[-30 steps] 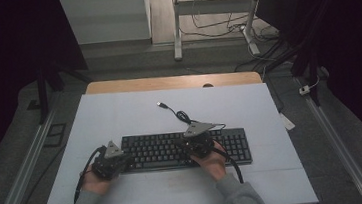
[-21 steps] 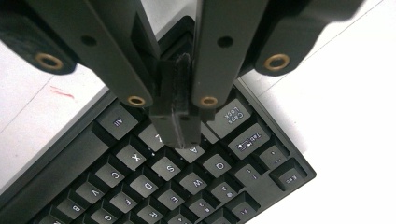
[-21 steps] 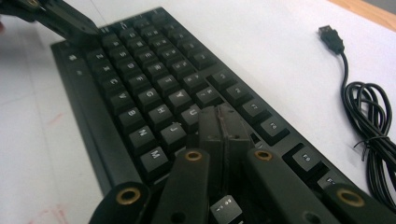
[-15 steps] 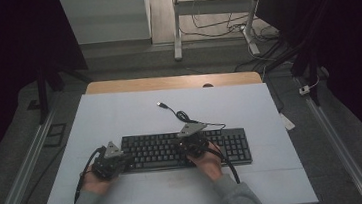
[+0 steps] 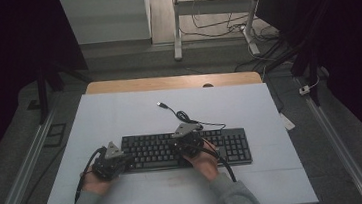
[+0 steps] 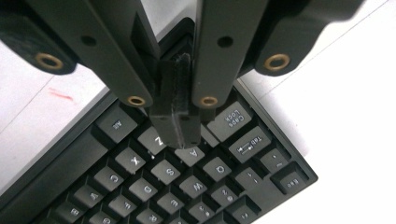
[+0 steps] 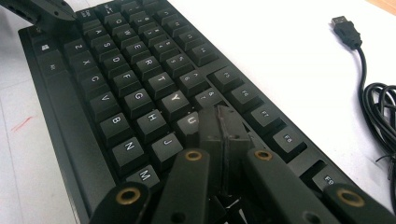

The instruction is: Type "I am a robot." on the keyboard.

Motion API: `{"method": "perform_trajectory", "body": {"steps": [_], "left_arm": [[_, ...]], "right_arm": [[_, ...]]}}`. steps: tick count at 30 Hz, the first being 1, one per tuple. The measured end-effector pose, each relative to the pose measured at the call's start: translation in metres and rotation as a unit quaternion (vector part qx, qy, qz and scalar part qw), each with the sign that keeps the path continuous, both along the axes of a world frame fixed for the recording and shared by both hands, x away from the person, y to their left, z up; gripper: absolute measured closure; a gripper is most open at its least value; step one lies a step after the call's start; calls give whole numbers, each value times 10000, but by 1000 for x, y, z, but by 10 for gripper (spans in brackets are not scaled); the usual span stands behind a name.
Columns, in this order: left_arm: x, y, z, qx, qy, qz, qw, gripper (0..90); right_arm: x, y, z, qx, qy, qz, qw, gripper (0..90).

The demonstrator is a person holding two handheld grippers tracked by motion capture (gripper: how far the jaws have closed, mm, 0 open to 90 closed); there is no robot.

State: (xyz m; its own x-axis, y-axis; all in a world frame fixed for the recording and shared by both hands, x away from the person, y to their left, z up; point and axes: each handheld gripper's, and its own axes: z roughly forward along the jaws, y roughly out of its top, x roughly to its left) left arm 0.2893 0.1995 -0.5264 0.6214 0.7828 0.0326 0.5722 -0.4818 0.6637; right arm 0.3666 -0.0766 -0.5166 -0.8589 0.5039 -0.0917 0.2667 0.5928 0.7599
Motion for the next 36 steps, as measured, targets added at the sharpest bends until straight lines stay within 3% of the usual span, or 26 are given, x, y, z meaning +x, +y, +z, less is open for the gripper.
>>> {"method": "perform_trajectory", "body": {"steps": [10, 16, 18, 21, 24, 26, 27, 29, 30, 31, 36], "left_arm": [[0, 0, 0, -13, -2, -10, 10000, 891], [0, 0, 0, -2, -8, -11, 10000, 891], [-1, 0, 1, 52, -65, 15, 10000, 890], [-3, 1, 4, -36, -132, 33, 9999, 889], [-4, 1, 5, -94, -149, 45, 9998, 882], [-4, 2, 6, -199, -200, 47, 9996, 853], [-5, 4, 9, -365, -257, 76, 9990, 822], [-5, 4, 10, -460, -280, 109, 9985, 788], [-5, 5, 11, -524, -293, 134, 9981, 721], [-5, 8, 12, -628, -308, 183, 9974, 686], [-4, 10, 14, -744, -312, 222, 9965, 576]], "right_arm": [[2, 2, -3, -157, 87, -38, 9998, 897], [2, 2, -2, -93, 84, -59, 9999, 898], [1, 0, 1, 53, 86, -76, 9999, 898], [-1, -7, 10, 405, 51, -64, 9991, 898], [-4, -15, 16, 494, -13, -37, 9988, 892], [-6, -20, 18, 506, -26, -90, 9987, 798], [-6, -22, 18, 536, -2, -127, 9985, 746], [-6, -24, 18, 529, 17, -157, 9985, 713], [-7, -28, 18, 553, 49, -183, 9983, 661], [-8, -30, 17, 551, 60, -188, 9983, 640], [-13, -37, 19, 494, 27, -115, 9987, 589]]}}
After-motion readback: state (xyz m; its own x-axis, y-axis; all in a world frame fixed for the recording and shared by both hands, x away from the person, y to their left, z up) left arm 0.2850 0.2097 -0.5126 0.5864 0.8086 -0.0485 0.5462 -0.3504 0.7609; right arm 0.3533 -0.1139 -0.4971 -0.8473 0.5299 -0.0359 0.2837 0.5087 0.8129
